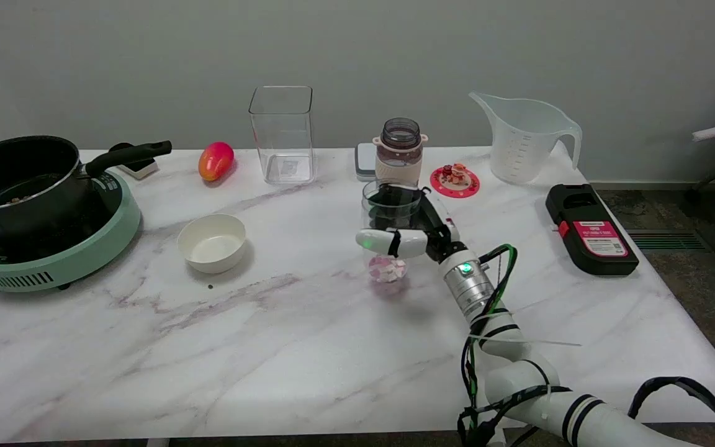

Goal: Pour the contents of the measuring cup into the bottle.

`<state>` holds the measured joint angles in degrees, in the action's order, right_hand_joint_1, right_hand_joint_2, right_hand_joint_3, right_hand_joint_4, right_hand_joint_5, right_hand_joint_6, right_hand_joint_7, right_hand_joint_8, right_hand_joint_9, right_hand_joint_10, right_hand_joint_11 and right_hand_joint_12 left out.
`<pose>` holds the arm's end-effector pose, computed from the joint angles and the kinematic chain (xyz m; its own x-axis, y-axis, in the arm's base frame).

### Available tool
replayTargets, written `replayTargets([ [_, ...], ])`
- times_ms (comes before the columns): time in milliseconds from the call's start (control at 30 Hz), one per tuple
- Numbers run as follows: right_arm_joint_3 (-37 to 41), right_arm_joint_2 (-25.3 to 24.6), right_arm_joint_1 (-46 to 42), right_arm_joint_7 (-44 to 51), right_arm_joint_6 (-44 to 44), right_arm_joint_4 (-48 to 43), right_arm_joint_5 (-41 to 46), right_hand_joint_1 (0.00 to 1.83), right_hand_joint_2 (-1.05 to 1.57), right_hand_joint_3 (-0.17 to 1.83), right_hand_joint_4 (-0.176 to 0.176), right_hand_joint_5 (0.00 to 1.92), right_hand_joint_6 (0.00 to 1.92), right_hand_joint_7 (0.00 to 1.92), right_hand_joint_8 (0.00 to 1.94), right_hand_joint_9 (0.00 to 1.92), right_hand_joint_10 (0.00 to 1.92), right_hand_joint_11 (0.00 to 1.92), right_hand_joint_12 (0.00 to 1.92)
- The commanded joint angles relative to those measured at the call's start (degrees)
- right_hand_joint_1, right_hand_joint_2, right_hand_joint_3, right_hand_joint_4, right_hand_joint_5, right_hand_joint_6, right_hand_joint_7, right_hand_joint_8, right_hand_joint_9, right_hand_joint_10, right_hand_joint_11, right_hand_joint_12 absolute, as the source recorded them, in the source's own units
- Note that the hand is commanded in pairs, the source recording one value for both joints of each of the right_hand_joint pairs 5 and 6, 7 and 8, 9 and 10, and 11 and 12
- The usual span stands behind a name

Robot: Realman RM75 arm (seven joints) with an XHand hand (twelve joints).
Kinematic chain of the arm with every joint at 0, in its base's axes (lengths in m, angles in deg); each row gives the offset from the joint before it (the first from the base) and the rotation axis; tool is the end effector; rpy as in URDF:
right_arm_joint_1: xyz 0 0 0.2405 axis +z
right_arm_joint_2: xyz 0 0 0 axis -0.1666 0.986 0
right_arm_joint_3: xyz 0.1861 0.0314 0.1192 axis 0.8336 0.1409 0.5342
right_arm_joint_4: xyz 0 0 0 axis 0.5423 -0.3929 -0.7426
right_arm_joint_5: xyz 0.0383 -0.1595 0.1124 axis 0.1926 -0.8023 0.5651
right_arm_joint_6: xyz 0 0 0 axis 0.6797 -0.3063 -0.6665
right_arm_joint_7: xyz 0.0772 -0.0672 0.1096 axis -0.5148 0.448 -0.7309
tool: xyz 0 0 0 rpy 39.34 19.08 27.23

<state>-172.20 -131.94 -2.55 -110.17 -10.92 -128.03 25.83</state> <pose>-0.2831 -0.3456 0.2741 0.1088 0.0352 0.9934 -0.9786 -0.1716 0.1133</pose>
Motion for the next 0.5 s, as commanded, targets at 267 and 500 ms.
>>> replayTargets([
  [267, 8.70, 5.59, -7.61, 18.50, -8.34, -11.59, 19.01, 1.19, 1.45, 0.39, 0.000, 1.54, 1.54, 1.67, 1.67, 1.60, 1.60, 1.34, 1.34],
  [500, 9.03, 7.83, -8.28, 24.08, -14.77, -14.18, 25.73, 1.14, 1.57, 0.41, 0.000, 1.63, 1.63, 1.71, 1.71, 1.65, 1.65, 1.39, 1.39],
])
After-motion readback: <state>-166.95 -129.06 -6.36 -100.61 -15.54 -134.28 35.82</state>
